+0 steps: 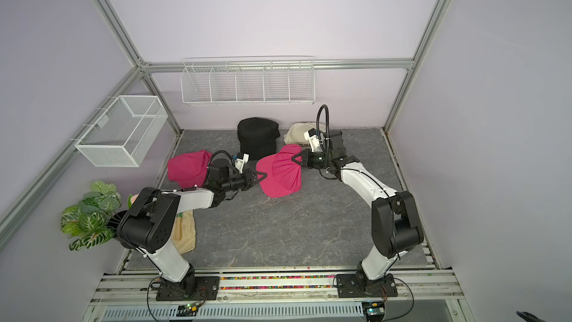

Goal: Stack the baseball caps by color
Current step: Place the baseball cap at the center of the board.

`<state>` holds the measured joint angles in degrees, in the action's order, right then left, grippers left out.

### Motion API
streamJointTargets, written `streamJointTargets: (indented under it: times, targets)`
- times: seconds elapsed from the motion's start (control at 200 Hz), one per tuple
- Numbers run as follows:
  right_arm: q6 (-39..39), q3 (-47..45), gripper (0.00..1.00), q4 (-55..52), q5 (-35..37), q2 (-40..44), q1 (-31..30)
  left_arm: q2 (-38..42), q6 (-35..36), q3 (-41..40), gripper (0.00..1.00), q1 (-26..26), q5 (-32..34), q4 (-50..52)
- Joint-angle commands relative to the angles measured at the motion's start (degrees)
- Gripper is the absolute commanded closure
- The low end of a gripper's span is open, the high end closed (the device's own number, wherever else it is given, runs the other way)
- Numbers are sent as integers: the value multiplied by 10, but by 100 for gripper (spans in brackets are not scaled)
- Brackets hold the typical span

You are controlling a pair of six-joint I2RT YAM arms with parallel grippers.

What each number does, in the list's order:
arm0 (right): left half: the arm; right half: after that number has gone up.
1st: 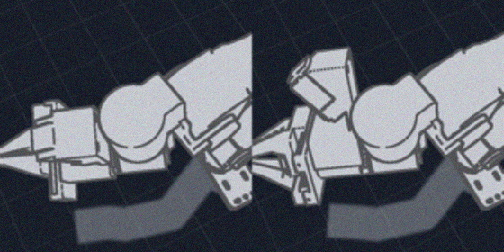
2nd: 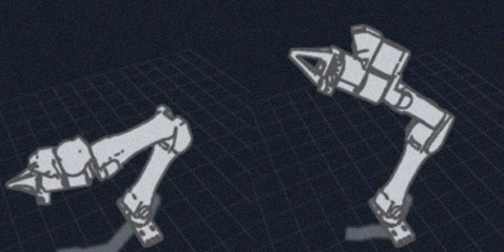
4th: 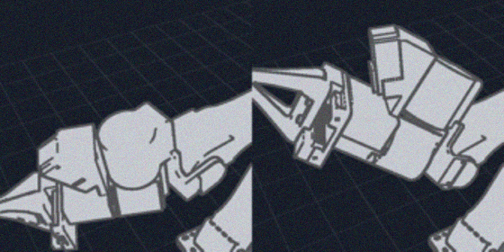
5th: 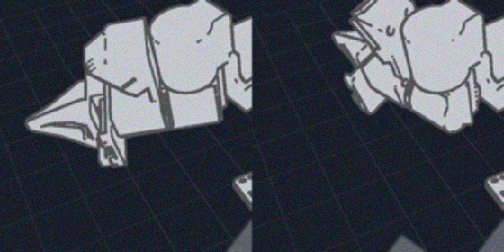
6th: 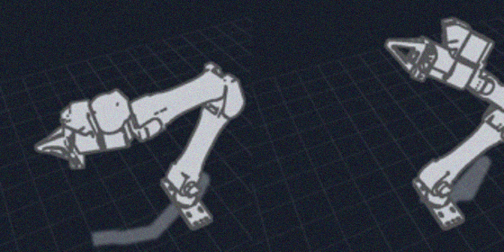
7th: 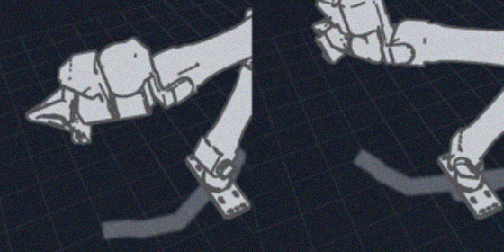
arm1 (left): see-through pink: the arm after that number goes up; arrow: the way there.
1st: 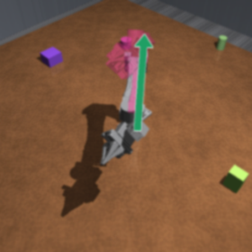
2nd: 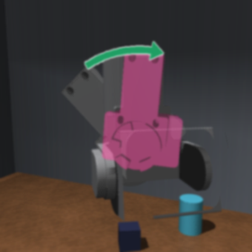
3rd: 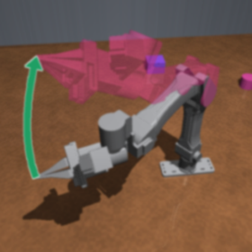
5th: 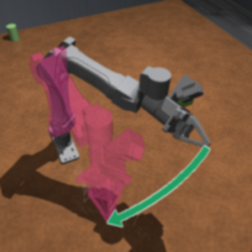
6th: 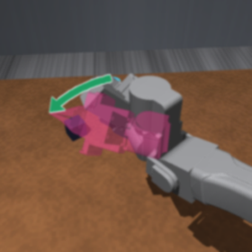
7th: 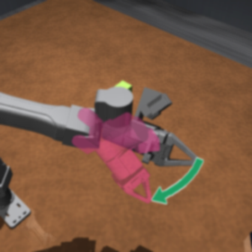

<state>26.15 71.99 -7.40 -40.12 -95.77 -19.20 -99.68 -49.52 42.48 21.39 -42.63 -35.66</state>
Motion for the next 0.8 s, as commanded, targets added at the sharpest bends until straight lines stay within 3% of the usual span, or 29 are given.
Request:
streamJointTargets:
  times: [0.0, 0.225, 0.46, 0.535, 0.64, 0.795]
  targets:
    - [-139, 53, 93, -103, -23, -4, -4, -22, -71, -37, 84, 5, 78, -65]
    - [-266, 119, 93, -233, 5, -26, -18, 29, -12, -42, 39, 5, 163, 51]
    - [-461, 153, 93, -372, -21, -25, -31, 161, 81, -37, 8, 5, 330, 258]
    - [-530, 159, 93, -416, -44, -24, -37, 200, 90, -34, 4, 3, 391, 314]
    - [-624, 198, 91, -523, -68, -41, -44, 252, 51, -23, 0, -2, 508, 422]
    - [-650, 265, 87, -633, -60, -97, -50, 312, 28, -25, 1, -32, 598, 512]
